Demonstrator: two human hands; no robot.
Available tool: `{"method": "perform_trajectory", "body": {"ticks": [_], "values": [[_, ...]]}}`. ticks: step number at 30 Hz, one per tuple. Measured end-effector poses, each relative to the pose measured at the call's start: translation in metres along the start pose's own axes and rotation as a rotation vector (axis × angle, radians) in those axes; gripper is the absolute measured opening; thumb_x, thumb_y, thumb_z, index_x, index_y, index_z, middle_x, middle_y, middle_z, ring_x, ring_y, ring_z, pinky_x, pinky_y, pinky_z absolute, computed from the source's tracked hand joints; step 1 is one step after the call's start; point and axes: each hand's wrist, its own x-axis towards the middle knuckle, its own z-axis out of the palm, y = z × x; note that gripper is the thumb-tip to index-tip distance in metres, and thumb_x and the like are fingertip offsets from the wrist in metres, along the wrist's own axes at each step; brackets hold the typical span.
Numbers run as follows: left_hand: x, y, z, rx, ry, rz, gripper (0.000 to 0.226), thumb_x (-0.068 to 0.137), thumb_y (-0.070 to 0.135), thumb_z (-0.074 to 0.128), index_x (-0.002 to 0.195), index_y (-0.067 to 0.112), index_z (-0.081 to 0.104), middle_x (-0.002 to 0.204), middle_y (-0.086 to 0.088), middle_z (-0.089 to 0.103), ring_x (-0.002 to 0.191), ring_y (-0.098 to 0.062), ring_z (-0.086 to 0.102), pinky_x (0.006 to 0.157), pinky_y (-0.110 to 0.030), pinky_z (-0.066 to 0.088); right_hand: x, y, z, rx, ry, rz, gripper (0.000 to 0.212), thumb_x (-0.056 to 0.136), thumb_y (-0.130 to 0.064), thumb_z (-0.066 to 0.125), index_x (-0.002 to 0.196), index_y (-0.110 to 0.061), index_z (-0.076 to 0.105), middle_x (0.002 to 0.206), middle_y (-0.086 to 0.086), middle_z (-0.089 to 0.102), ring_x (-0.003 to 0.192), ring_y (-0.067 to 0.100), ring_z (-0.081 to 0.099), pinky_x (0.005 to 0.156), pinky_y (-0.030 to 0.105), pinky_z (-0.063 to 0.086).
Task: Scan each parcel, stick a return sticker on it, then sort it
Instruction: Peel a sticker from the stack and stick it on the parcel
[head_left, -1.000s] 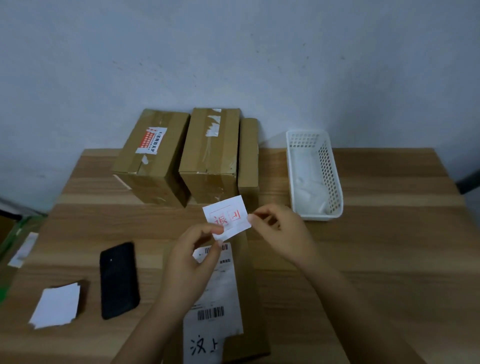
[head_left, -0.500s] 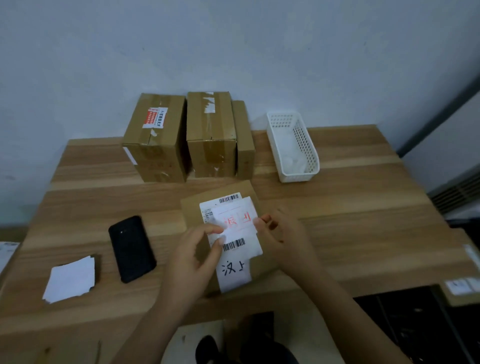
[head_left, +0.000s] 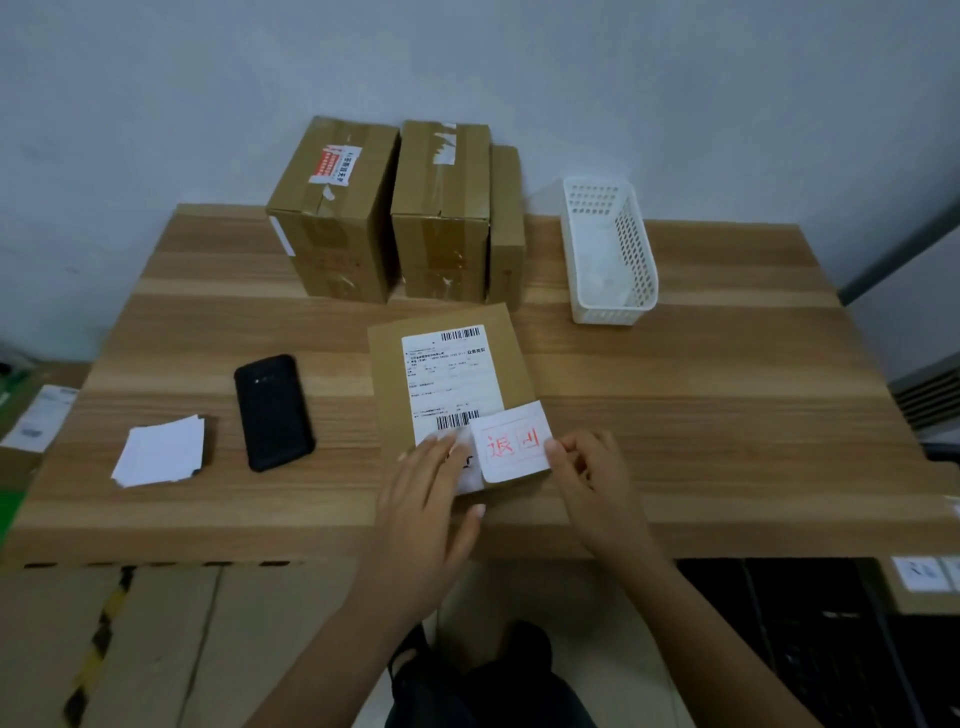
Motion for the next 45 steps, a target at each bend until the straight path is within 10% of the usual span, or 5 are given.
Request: {"method": "perform_trajectory", "body": {"ticks": [16, 23, 26, 35, 45], "values": [[-0.008, -0.002, 0.028, 0.289, -0.103, 0.121, 0.061, 0.094, 0.042, 0.041, 0.147, 0.013, 0.039, 0.155, -0.001, 0.034, 0.144, -0.021, 0.028, 0.114, -0.044, 0.021, 0.004, 0.025, 0.003, -0.101, -0.014, -0.054, 0.02, 0.096, -0.033, 0.055, 0.083, -0.019, 0.061, 0.089, -0.011, 0.047, 0.084, 0.012, 0.053, 0.084, 0.043, 0.046], [0.003, 0.006, 0.019, 0.262, -0.014, 0.096, 0.047, 0.097, 0.04, 0.038, 0.128, 0.015, 0.062, 0.138, 0.0, 0.056, 0.13, -0.021, 0.049, 0.106, -0.039, 0.032, 0.01, 0.018, -0.001, -0.528, 0.187, -0.108, 0.036, 0.085, -0.047, 0.065, 0.069, -0.019, 0.049, 0.082, -0.002, 0.047, 0.079, 0.018, 0.044, 0.075, 0.034, 0.033], [0.022, 0.01, 0.016, 0.158, 0.068, 0.091, 0.038, 0.099, 0.037, 0.043, 0.114, 0.013, 0.068, 0.125, 0.0, 0.064, 0.119, -0.02, 0.057, 0.098, -0.033, 0.041, 0.017, 0.02, -0.007, -0.427, 0.151, -0.334, 0.018, 0.085, -0.038, 0.065, 0.088, -0.02, 0.061, 0.096, -0.002, 0.057, 0.088, 0.022, 0.053, 0.076, 0.034, 0.037], [0.031, -0.013, 0.046, 0.468, -0.051, 0.255, 0.054, 0.102, 0.037, 0.028, 0.146, 0.008, 0.039, 0.152, -0.007, 0.039, 0.14, -0.02, 0.037, 0.112, -0.037, 0.027, 0.04, 0.058, 0.007, -0.678, -0.109, -0.744, 0.058, 0.102, -0.052, 0.023, 0.141, -0.018, 0.048, 0.151, -0.003, 0.039, 0.142, 0.018, 0.029, 0.115, 0.04, 0.015], [0.033, -0.003, 0.035, 0.37, -0.117, 0.188, 0.055, 0.099, 0.037, 0.033, 0.145, 0.008, 0.04, 0.151, -0.008, 0.039, 0.139, -0.022, 0.038, 0.113, -0.037, 0.025, 0.034, 0.055, 0.007, -0.562, -0.237, -0.617, 0.06, 0.101, -0.056, 0.023, 0.148, -0.021, 0.034, 0.158, -0.007, 0.02, 0.144, 0.008, 0.022, 0.115, 0.038, 0.014]]}}
